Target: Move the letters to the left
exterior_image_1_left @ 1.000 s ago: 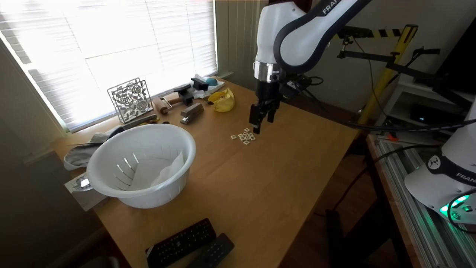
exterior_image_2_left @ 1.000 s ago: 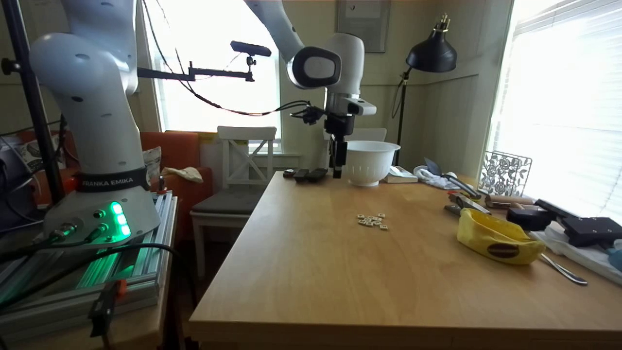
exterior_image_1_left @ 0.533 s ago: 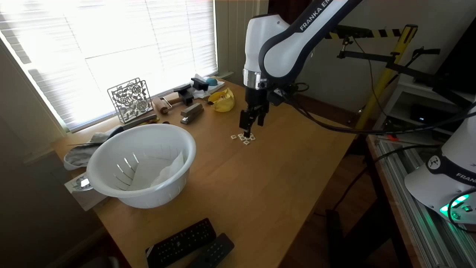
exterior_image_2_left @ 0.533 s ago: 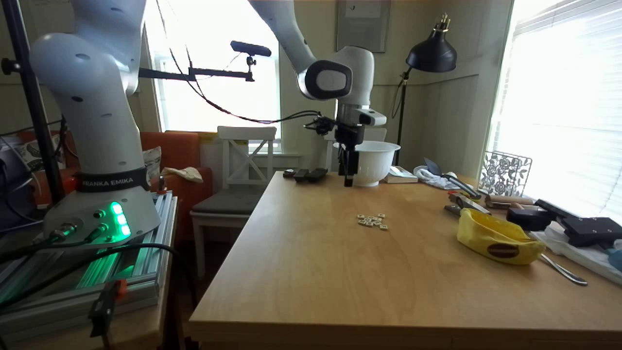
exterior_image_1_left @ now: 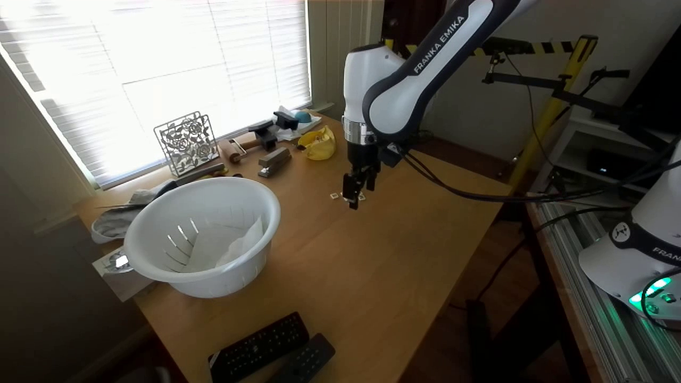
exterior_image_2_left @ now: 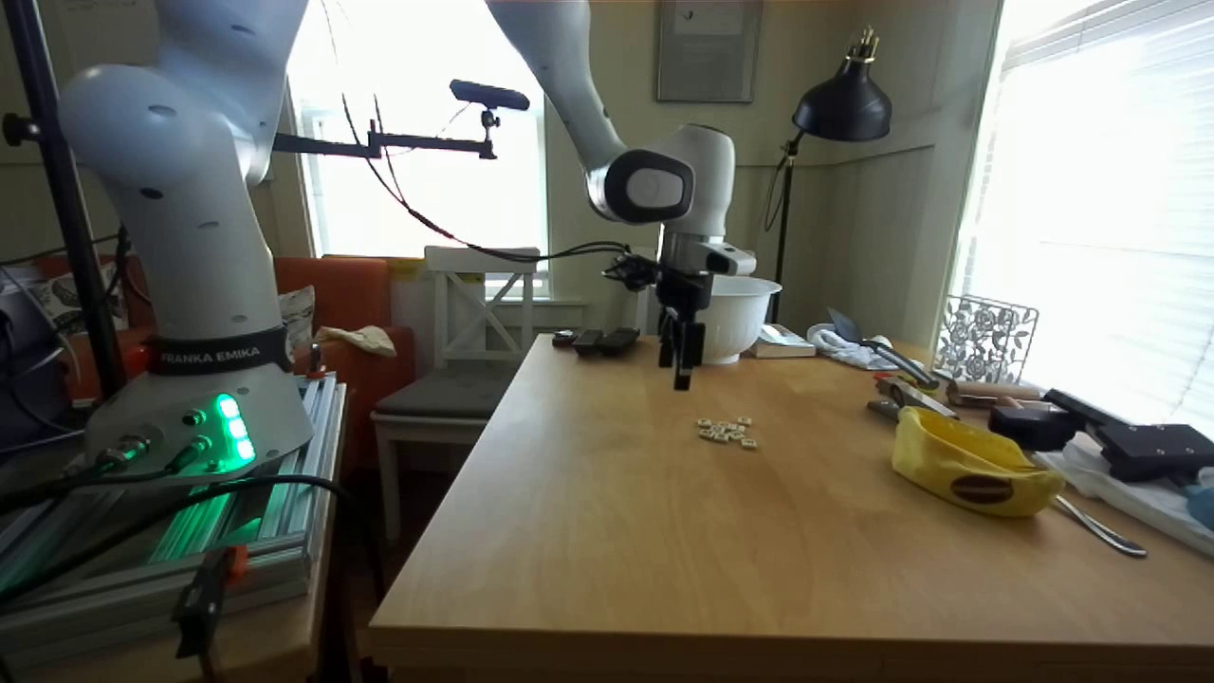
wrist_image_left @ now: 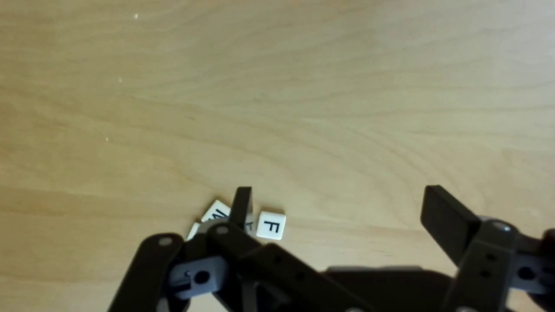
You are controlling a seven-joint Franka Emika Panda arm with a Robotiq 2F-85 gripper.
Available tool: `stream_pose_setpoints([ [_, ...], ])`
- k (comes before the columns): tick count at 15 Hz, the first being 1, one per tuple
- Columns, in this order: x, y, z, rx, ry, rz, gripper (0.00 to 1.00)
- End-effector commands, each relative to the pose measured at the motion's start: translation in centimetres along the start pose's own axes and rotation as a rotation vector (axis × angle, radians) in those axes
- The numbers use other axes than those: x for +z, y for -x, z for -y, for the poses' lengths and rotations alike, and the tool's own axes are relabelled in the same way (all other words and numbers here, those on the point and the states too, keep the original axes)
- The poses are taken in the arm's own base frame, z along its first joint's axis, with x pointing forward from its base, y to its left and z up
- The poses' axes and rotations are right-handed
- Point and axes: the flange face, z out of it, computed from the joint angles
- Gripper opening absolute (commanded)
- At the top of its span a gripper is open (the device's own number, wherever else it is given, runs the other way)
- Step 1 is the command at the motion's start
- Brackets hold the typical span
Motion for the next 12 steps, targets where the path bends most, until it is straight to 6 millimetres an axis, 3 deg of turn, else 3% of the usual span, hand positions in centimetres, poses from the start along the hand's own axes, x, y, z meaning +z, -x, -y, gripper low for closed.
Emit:
stream_pose_setpoints([
  [1, 0.9, -1.0, 0.0, -0.036, 0.016, -0.015, 0.75],
  [3, 1.1, -1.4, -0.1, -0.041, 0.019, -0.034, 0.68],
  [12, 2.8, -2.6, -0.9, -0.098, 0.047, -0.101, 0.03],
])
